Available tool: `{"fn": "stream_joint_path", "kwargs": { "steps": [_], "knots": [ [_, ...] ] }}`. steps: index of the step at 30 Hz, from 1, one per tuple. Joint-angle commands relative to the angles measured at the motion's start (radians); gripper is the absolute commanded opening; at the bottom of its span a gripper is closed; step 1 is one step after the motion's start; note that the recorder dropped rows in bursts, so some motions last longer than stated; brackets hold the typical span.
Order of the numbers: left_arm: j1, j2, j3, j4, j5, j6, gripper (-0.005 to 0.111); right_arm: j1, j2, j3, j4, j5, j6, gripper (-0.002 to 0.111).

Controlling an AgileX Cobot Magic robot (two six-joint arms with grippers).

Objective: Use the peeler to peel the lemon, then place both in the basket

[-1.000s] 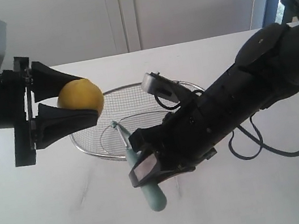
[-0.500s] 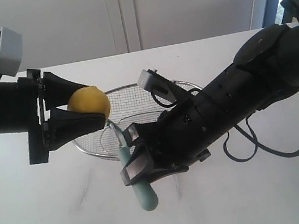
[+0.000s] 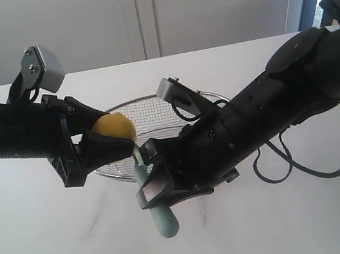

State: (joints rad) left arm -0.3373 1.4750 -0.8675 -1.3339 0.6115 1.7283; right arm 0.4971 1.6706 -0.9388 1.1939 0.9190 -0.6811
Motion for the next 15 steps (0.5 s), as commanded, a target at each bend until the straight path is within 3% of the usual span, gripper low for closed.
{"fn": "stream_joint_path", "kwargs": {
  "steps": [1, 15],
  "knots": [
    [-0.007, -0.031, 0.002, 0.01, 0.001, 0.007, 0.0, 0.0, 0.0, -0.007, 0.013, -0.001, -0.014, 0.0],
    [-0.007, -0.031, 0.002, -0.004, 0.003, 0.007, 0.0, -0.036, -0.004, -0.007, 0.013, -0.021, -0.014, 0.0]
  ]
}}
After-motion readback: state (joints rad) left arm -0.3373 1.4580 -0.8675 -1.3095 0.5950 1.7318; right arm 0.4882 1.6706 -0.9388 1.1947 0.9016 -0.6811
